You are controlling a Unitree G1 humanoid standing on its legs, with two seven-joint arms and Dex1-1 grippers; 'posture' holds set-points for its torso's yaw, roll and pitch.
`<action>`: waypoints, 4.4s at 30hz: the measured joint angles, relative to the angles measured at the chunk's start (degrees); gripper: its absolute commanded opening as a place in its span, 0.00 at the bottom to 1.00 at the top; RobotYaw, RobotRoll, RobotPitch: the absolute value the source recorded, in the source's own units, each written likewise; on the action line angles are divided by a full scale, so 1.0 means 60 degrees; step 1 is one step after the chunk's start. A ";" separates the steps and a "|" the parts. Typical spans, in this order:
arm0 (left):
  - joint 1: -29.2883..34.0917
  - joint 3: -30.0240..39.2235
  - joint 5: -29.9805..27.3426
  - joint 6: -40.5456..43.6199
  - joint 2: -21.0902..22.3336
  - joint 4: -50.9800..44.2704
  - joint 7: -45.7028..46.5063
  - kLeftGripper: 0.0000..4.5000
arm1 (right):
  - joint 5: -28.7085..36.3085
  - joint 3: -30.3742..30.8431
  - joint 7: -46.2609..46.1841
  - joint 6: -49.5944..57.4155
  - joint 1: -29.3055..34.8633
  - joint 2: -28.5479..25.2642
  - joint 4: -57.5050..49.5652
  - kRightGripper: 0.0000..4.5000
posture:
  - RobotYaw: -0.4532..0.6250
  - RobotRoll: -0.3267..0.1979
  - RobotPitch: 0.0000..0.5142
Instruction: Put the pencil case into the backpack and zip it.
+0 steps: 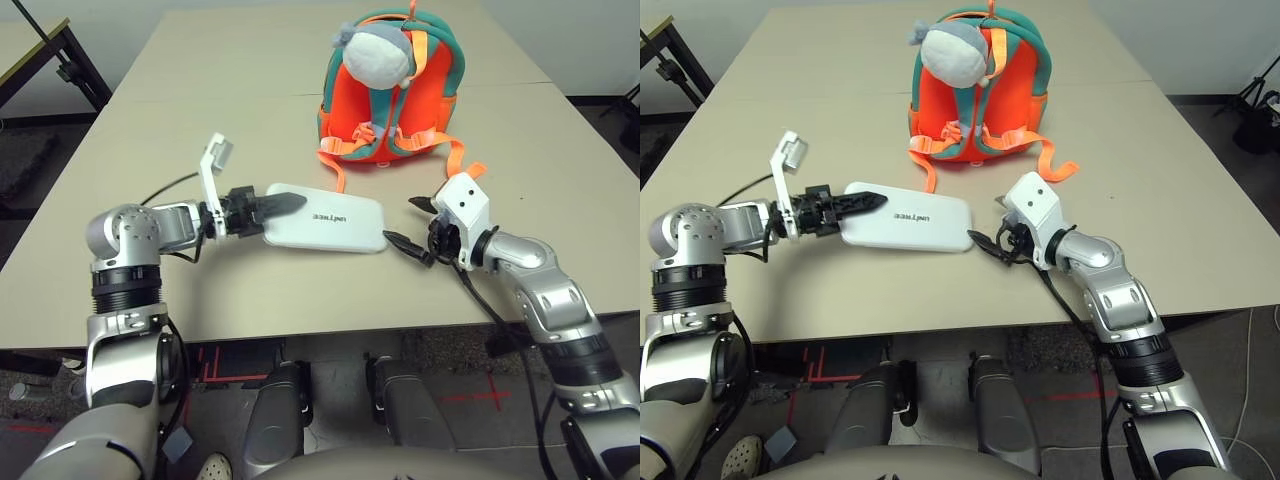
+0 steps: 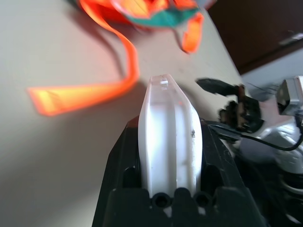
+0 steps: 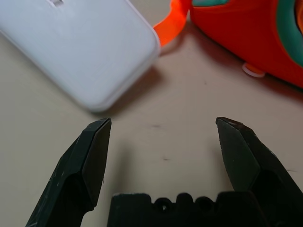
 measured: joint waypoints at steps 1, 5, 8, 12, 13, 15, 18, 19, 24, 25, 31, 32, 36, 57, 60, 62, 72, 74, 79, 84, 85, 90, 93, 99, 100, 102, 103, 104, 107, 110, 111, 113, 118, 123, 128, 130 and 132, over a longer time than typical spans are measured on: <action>-0.0009 0.0002 0.0000 -0.0030 0.0098 -0.0015 -0.0006 0.28 | 0.0036 -0.0088 -0.0059 0.0042 -0.0042 0.0003 0.0038 1.00 | 0.36 0.62 0.30; -0.0013 0.0000 -0.0008 -0.0113 0.0401 -0.0200 -0.0067 0.28 | 0.0221 -0.0252 -0.0249 0.0222 -0.0362 0.0070 0.0241 1.00 | 0.37 0.62 0.29; -0.0019 0.0079 -0.0003 -0.0480 0.0690 -0.0249 -0.0111 0.28 | 0.0374 -0.0506 -0.0402 0.0390 -0.0513 0.0146 0.0426 1.00 | 0.38 0.62 0.29; -0.0087 0.0391 0.0188 -0.1695 0.0748 -0.0216 -0.0099 0.28 | 0.0773 -0.0860 -0.0629 0.0796 -0.0765 0.0478 0.0542 1.00 | 0.38 0.62 0.28; -0.0236 0.0500 0.0256 -0.2053 0.0740 -0.0180 -0.0040 0.28 | 0.0932 -0.0985 -0.0732 0.0941 -0.0863 0.0618 0.0552 1.00 | 0.39 0.62 0.28; -0.0562 0.0795 0.0321 -0.2721 0.0745 -0.0180 0.0023 0.28 | 0.1276 -0.1252 -0.0918 0.1233 -0.1039 0.0888 0.0562 1.00 | 0.39 0.62 0.27; -0.0768 0.1032 0.0488 -0.3682 0.0751 -0.0178 0.0053 0.28 | 0.1650 -0.1533 -0.1156 0.1527 -0.1306 0.1125 0.0593 1.00 | 0.39 0.62 0.27; -0.0766 0.1052 0.0614 -0.4012 0.0750 -0.0126 0.0080 0.28 | 0.1743 -0.1632 -0.1256 0.1590 -0.1435 0.1198 0.0654 1.00 | 0.39 0.62 0.27; -0.0776 0.1129 0.1075 -0.5659 0.0606 0.0343 0.0144 0.28 | 0.2094 -0.1942 -0.1693 0.1760 -0.2155 0.1559 0.0810 1.00 | 0.40 0.62 0.27; -0.0789 0.1134 0.1139 -0.5894 0.0597 0.0443 0.0163 0.28 | 0.2093 -0.1944 -0.1741 0.1751 -0.2243 0.1589 0.0848 1.00 | 0.39 0.62 0.27; -0.0831 0.1085 0.1537 -0.7128 0.0339 0.0991 0.0237 0.28 | 0.2069 -0.1952 -0.2231 0.1442 -0.2864 0.2038 0.1501 1.00 | 0.39 0.62 0.26; -0.0842 0.1061 0.1584 -0.7243 0.0314 0.1039 0.0236 0.28 | 0.2054 -0.1951 -0.2319 0.1356 -0.2974 0.2087 0.1614 1.00 | 0.39 0.62 0.26; -0.0901 0.0939 0.1710 -0.7522 0.0172 0.1244 0.0236 0.28 | 0.1998 -0.1959 -0.2613 0.0976 -0.3417 0.2366 0.2170 1.00 | 0.39 0.62 0.26; -0.0952 0.0618 0.1824 -0.7810 -0.0041 0.1267 0.0236 0.28 | 0.1362 -0.1919 -0.2860 -0.1713 -0.5383 0.2827 0.6309 1.00 | 0.40 0.62 0.24; -0.0963 0.0577 0.1851 -0.7830 -0.0059 0.1266 0.0236 0.28 | 0.1199 -0.1922 -0.2830 -0.2221 -0.5705 0.2913 0.7035 1.00 | 0.40 0.62 0.24; -0.0967 0.0551 0.1859 -0.7841 -0.0089 0.1266 0.0237 0.28 | 0.1145 -0.1927 -0.2821 -0.2552 -0.5876 0.2984 0.7471 0.92 | 0.40 0.62 0.24; -0.0969 0.0469 0.1888 -0.7883 -0.0220 0.1263 0.0237 0.28 | 0.1021 -0.1955 -0.2637 -0.3114 -0.6013 0.2874 0.7939 0.13 | 0.40 0.62 0.24; -0.0969 0.0424 0.1913 -0.7887 -0.0270 0.1264 0.0237 0.28 | 0.1000 -0.1950 -0.2557 -0.3110 -0.5967 0.2798 0.7864 0.08 | 0.40 0.62 0.24; -0.1000 0.0361 0.1951 -0.7912 -0.0416 0.1264 0.0240 0.28 | 0.0957 -0.1867 -0.2387 -0.2629 -0.5356 0.2699 0.6619 0.08 | 0.39 0.62 0.24; -0.1052 0.0354 0.1990 -0.7964 -0.0468 0.1264 0.0254 0.28 | 0.1244 -0.1786 -0.2321 -0.0949 -0.3969 0.2233 0.3452 0.08 | 0.38 0.62 0.24; -0.1055 0.0353 0.2001 -0.7973 -0.0479 0.1264 0.0257 0.28 | 0.1371 -0.1798 -0.2356 -0.0464 -0.3656 0.2112 0.2711 0.08 | 0.38 0.62 0.24; -0.1070 0.0347 0.2038 -0.8004 -0.0548 0.1291 0.0259 0.28 | 0.2024 -0.1997 -0.2852 0.1588 -0.2360 0.1670 -0.0264 0.08 | 0.36 0.62 0.24; -0.1086 0.0326 0.2043 -0.8035 -0.0634 0.1302 0.0256 0.28 | 0.2335 -0.2073 -0.3255 0.2392 -0.1910 0.1681 -0.1399 0.08 | 0.35 0.62 0.24; -0.1167 0.0252 0.2051 -0.8115 -0.0812 0.1640 0.0211 0.28 | 0.3022 -0.2299 -0.4370 0.3740 -0.0351 0.2224 -0.3995 0.08 | 0.32 0.62 0.25; -0.1169 0.0243 0.2060 -0.8116 -0.0824 0.1697 0.0210 0.28 | 0.3113 -0.2294 -0.4551 0.3906 -0.0174 0.2324 -0.4295 0.08 | 0.32 0.62 0.25; -0.1190 0.0167 0.2064 -0.8129 -0.0860 0.1719 0.0198 0.28 | 0.3172 -0.2292 -0.4817 0.4145 0.0036 0.2405 -0.4779 0.08 | 0.31 0.62 0.25; -0.1220 0.0148 0.2065 -0.8146 -0.0875 0.1738 0.0177 0.28 | 0.3185 -0.2284 -0.4921 0.4227 0.0101 0.2417 -0.4974 0.08 | 0.31 0.62 0.25; -0.1296 0.0112 0.2069 -0.8177 -0.0895 0.1813 0.0142 0.28 | 0.3204 -0.2280 -0.5020 0.4310 0.0210 0.2419 -0.5177 0.08 | 0.31 0.62 0.25; -0.1463 0.0064 0.2089 -0.8289 -0.0912 0.2048 0.0069 0.28 | 0.3280 -0.2241 -0.5194 0.4494 0.0434 0.2417 -0.5516 0.08 | 0.30 0.62 0.25; -0.1500 -0.0014 0.2099 -0.8320 -0.0992 0.2118 0.0034 0.28 | 0.3283 -0.2233 -0.5256 0.4519 0.0535 0.2379 -0.5644 0.08 | 0.30 0.62 0.25; -0.1507 -0.0023 0.2105 -0.8347 -0.1035 0.2154 0.0013 0.28 | 0.3268 -0.2198 -0.5253 0.4495 0.0628 0.2337 -0.5641 0.08 | 0.30 0.62 0.25; -0.1510 -0.0030 0.2113 -0.8405 -0.1086 0.2249 -0.0011 0.28 | 0.3186 -0.2079 -0.5215 0.4386 0.0708 0.2229 -0.5556 0.08 | 0.30 0.62 0.25; -0.1519 -0.0099 0.2122 -0.8443 -0.1140 0.2312 -0.0151 0.28 | 0.2993 -0.1911 -0.5004 0.3981 0.0573 0.1950 -0.5027 0.08 | 0.31 0.62 0.24; -0.1562 -0.0090 0.2065 -0.8442 -0.1021 0.2278 -0.0478 0.28 | 0.2816 -0.1798 -0.4774 0.3834 0.0099 0.1685 -0.4461 0.08 | 0.32 0.62 0.24; -0.2037 0.0035 0.1894 -0.8134 -0.0385 0.2061 -0.0859 0.28 | 0.2636 -0.1497 -0.4633 0.3675 -0.0131 0.1681 -0.4029 0.08 | 0.33 0.62 0.24; -0.2245 0.0105 0.1780 -0.7966 -0.0167 0.1993 -0.1080 0.28 | 0.2551 -0.1418 -0.4602 0.3588 -0.0180 0.1687 -0.3881 0.08 | 0.33 0.62 0.24; -0.2338 0.0202 0.1623 -0.7761 0.0026 0.1965 -0.1294 0.28 | 0.2489 -0.1337 -0.4563 0.3515 -0.0192 0.1691 -0.3779 0.08 | 0.33 0.62 0.24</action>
